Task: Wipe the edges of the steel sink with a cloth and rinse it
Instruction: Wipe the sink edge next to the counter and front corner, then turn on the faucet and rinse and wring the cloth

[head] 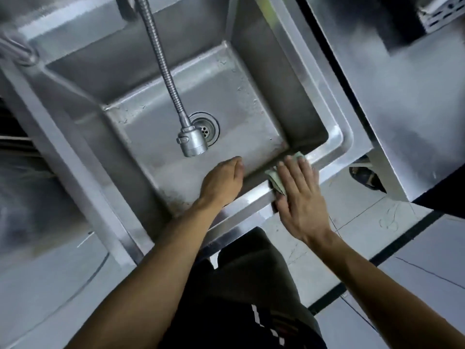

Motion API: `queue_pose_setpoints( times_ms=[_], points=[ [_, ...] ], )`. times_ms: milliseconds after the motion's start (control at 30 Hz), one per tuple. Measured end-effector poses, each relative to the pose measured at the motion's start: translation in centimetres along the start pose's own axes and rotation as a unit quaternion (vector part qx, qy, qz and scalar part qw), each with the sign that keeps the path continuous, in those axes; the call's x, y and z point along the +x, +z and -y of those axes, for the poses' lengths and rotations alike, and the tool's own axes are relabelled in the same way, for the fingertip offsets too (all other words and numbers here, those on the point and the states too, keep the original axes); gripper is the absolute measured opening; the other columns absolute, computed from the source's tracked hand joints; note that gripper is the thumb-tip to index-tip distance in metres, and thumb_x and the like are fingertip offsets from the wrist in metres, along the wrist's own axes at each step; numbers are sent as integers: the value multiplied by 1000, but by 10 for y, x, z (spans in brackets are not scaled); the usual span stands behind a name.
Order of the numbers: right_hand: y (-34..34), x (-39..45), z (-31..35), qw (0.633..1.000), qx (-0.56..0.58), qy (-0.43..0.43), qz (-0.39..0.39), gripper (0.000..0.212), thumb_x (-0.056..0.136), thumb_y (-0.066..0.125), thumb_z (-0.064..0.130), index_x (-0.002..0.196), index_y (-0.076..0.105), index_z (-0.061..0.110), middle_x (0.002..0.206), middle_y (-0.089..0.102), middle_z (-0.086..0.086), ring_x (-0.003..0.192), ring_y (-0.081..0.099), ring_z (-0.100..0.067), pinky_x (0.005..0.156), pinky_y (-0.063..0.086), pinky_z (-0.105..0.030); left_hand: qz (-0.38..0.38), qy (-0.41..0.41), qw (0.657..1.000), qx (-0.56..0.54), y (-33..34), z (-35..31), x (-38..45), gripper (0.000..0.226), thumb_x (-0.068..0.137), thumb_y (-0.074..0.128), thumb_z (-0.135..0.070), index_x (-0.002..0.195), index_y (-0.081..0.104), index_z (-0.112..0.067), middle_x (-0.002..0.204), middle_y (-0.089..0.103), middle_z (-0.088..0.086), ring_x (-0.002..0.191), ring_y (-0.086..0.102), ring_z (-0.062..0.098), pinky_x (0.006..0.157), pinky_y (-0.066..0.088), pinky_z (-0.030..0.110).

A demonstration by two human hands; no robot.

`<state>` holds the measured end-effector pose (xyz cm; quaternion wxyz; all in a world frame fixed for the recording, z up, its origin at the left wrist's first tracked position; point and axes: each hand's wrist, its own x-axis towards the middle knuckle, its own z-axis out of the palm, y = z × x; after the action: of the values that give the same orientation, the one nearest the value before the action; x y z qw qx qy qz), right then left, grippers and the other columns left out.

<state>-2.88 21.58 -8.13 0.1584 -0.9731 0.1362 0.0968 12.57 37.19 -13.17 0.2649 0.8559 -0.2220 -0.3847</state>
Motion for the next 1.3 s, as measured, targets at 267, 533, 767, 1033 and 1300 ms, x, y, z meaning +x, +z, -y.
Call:
queue_pose_setpoints(
  times_ms=[267,533,767,1033,1300],
  points=[
    [-13,79,113,930,157,-76,325,37,100,38,44,102,69,24,111,73,-4,106,65,-26,92,53,-41,-59,-253,952,-165,-37,75,-3,41,109,39,-33,112,72,-8,122,71,17,110,65,32,88,47,37],
    [-4,215,50,881,128,18,455,28,95,53,44,85,77,32,91,77,5,90,70,-16,89,51,-29,-267,-200,861,-384,-137,62,56,18,106,51,-34,107,66,-24,97,71,-8,73,64,11,65,49,21],
    [14,203,63,845,147,18,514,46,82,56,52,100,80,17,98,77,4,95,69,-16,91,53,-30,-378,-187,841,-340,-201,23,99,68,86,48,-74,85,73,-11,72,72,8,61,64,18,59,54,32],
    [19,189,65,837,181,15,517,36,99,52,38,86,69,9,83,69,-2,70,61,-8,65,43,-22,-423,-228,865,-143,-246,6,113,48,101,49,-48,90,81,-14,88,79,0,80,74,13,80,60,30],
    [20,190,68,840,219,28,495,30,99,48,38,91,75,29,91,71,10,83,64,-8,76,50,-25,-417,-228,870,-129,-237,7,110,49,103,47,-47,92,81,-13,86,78,0,78,72,15,75,57,32]
  ],
)
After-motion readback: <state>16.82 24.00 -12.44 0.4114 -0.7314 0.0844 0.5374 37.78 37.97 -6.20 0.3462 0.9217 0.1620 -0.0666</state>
